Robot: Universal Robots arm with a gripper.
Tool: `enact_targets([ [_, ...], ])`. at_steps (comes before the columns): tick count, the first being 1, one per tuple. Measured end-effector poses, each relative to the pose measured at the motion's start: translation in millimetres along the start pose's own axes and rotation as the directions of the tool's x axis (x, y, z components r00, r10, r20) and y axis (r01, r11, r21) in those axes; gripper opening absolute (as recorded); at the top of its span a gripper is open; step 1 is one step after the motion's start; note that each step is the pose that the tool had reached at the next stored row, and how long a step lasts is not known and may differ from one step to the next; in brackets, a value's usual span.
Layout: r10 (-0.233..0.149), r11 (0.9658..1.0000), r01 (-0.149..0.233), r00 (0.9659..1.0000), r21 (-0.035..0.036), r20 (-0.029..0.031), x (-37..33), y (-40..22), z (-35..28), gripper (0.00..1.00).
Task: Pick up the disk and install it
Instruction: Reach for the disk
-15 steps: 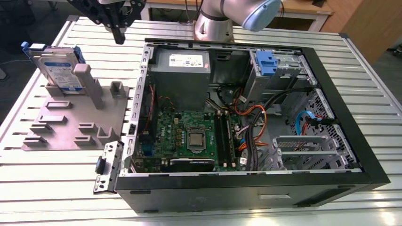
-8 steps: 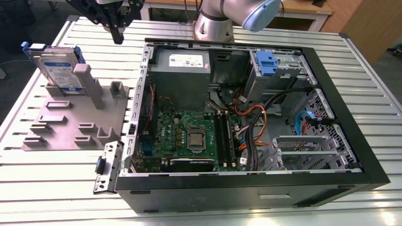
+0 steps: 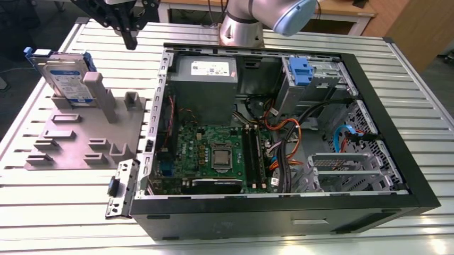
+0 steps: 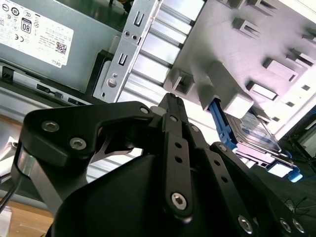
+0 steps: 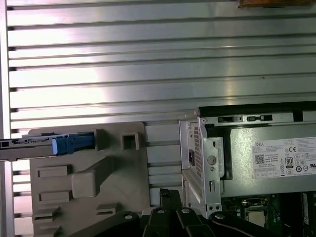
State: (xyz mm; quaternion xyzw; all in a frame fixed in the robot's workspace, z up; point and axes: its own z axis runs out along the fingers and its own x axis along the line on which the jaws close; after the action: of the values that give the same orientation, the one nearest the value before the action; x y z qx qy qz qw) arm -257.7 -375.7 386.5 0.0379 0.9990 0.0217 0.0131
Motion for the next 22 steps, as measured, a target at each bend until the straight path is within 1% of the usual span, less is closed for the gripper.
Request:
enact_targets([
  [22, 0.0, 1.0, 0.0, 1.0, 0.0, 0.0, 4.5, -0.3, 0.0, 0.11],
])
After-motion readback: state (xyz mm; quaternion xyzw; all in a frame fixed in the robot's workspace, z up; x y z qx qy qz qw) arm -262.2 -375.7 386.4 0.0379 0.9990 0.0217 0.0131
